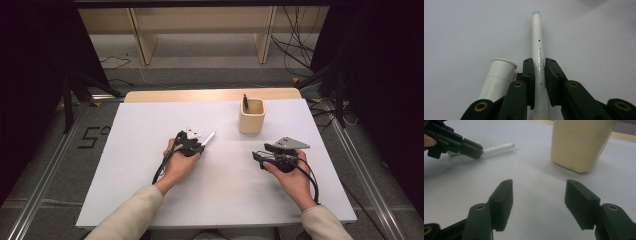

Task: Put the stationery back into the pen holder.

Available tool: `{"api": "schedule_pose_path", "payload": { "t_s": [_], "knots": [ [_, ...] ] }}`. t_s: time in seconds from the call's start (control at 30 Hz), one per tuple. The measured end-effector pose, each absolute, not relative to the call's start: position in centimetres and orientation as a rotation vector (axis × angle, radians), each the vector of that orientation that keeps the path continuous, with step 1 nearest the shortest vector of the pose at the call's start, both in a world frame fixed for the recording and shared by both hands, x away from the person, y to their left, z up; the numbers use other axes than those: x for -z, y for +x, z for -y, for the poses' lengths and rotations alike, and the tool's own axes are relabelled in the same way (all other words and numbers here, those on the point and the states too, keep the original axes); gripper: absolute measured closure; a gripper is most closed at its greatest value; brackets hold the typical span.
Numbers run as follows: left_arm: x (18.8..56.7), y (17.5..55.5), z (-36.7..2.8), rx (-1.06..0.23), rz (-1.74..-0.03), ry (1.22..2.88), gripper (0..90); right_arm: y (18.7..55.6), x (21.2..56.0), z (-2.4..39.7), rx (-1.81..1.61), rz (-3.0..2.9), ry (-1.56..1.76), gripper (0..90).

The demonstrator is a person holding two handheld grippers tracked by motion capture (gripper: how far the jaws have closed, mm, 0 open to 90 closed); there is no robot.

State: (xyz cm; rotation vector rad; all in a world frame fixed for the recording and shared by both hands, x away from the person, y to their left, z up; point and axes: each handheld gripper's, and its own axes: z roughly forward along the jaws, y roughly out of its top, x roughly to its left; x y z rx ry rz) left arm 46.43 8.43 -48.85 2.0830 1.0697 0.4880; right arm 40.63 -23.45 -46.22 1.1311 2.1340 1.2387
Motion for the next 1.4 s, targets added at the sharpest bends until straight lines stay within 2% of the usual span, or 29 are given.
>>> {"api": "schedule_pose_path", "payload": {
  "t_s": [0.8,1.4],
  "knots": [
    [46.1,44.0,-8.0,-0.489,-0.973,2.005,79.0,40.8,45.9,22.6,-1.316,-2.118,1.157,40.5],
    [45.1,41.3,-6.2,-0.483,-0.858,1.999,79.0,42.2,45.3,18.7,-1.531,-2.160,1.211,40.6]
  ]
}}
